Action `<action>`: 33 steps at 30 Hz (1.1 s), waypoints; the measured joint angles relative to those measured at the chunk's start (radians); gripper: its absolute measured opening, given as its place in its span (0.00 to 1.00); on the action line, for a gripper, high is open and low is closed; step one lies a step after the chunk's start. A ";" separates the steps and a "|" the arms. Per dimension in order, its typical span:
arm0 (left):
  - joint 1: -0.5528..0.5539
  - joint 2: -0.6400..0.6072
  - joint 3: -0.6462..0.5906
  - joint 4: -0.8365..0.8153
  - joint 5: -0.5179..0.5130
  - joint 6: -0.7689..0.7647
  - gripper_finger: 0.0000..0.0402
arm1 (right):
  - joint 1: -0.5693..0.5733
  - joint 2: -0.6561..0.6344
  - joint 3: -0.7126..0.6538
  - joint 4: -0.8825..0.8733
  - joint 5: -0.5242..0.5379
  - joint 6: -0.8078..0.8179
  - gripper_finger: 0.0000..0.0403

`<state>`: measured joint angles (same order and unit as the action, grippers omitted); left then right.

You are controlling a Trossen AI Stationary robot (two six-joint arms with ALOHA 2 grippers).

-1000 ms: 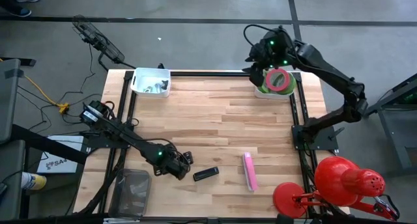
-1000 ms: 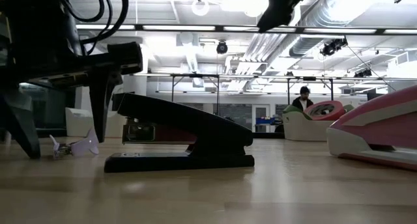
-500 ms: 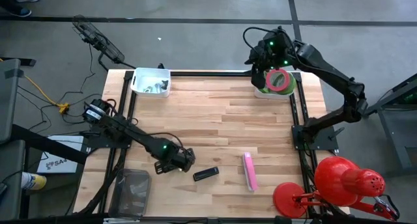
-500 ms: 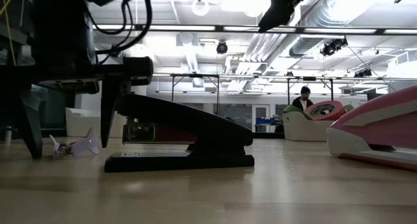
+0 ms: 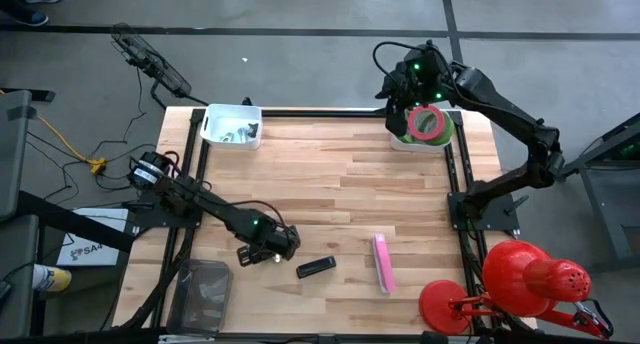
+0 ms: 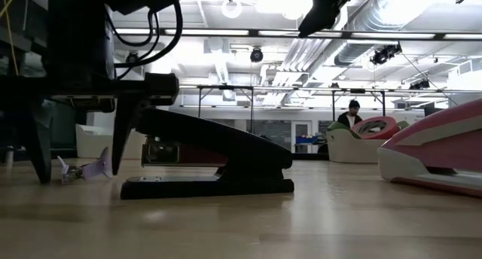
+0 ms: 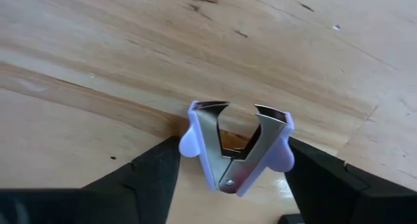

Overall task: Pick and place Stapler, Stapler remover, tape
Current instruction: Put the purple staple remover into the left white bin

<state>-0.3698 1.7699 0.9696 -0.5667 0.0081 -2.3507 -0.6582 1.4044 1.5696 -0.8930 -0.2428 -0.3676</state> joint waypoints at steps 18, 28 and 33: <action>-0.004 0.000 0.017 -0.036 -0.001 0.055 0.21 | 0.000 0.000 0.000 0.027 0.000 0.000 0.52; 0.016 -0.045 0.094 -0.216 -0.152 0.070 0.21 | 0.000 0.001 0.000 0.044 -0.044 0.017 0.52; 0.063 -0.086 0.109 -0.232 -0.209 0.118 0.21 | 0.000 0.001 0.000 0.044 -0.055 0.019 0.52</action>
<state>-0.3071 1.6834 1.0789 -0.7987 -0.2013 -2.2324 -0.6582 1.4052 1.5696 -0.8490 -0.2981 -0.3489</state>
